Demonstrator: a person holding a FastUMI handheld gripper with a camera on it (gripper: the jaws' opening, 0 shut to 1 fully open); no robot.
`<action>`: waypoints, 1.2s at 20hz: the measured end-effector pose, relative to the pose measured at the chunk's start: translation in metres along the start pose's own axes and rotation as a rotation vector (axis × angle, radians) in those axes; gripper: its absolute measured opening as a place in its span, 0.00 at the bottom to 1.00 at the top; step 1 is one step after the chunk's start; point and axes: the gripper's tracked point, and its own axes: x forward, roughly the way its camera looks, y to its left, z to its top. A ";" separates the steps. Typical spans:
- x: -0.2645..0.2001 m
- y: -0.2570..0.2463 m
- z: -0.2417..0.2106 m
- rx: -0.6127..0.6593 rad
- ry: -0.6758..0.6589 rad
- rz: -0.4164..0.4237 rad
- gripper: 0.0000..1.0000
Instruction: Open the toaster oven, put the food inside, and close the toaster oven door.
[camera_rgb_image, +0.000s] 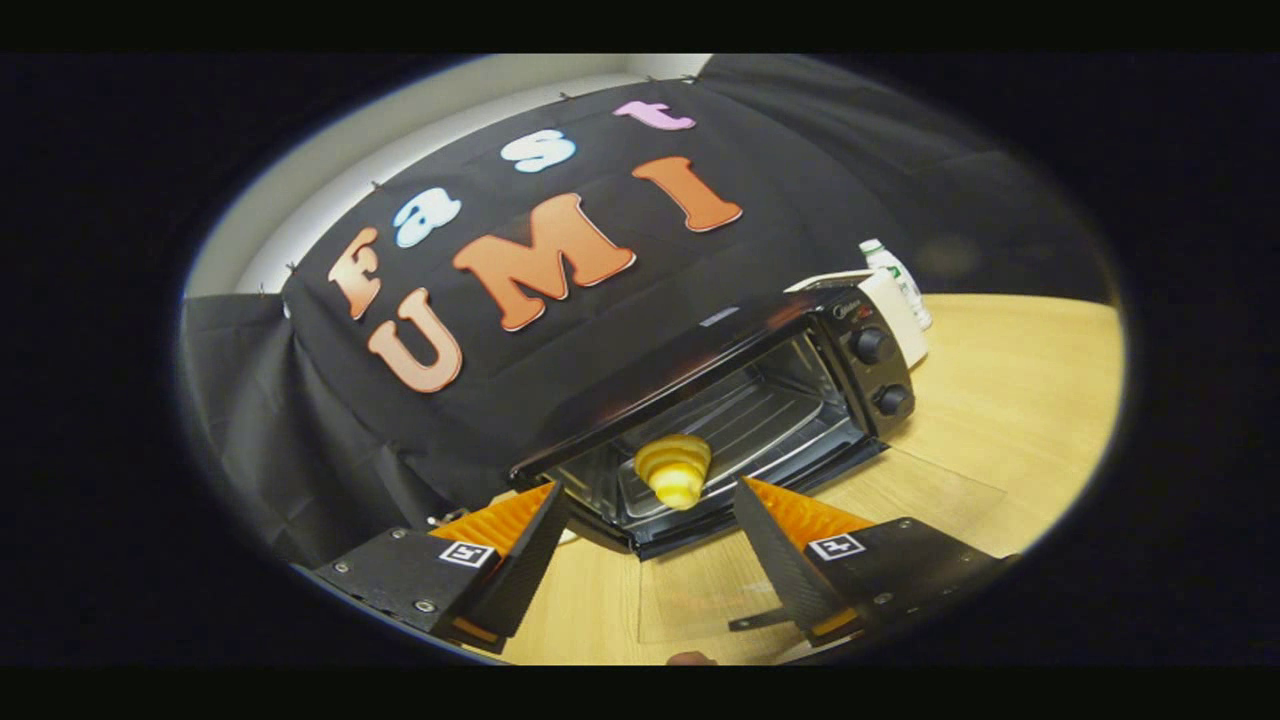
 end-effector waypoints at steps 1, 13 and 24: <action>-0.011 -0.004 -0.004 -0.033 0.010 -0.010 0.98; -0.085 -0.082 -0.057 -0.393 0.121 -0.159 0.98; -0.067 -0.109 -0.102 -0.496 0.273 -0.190 0.99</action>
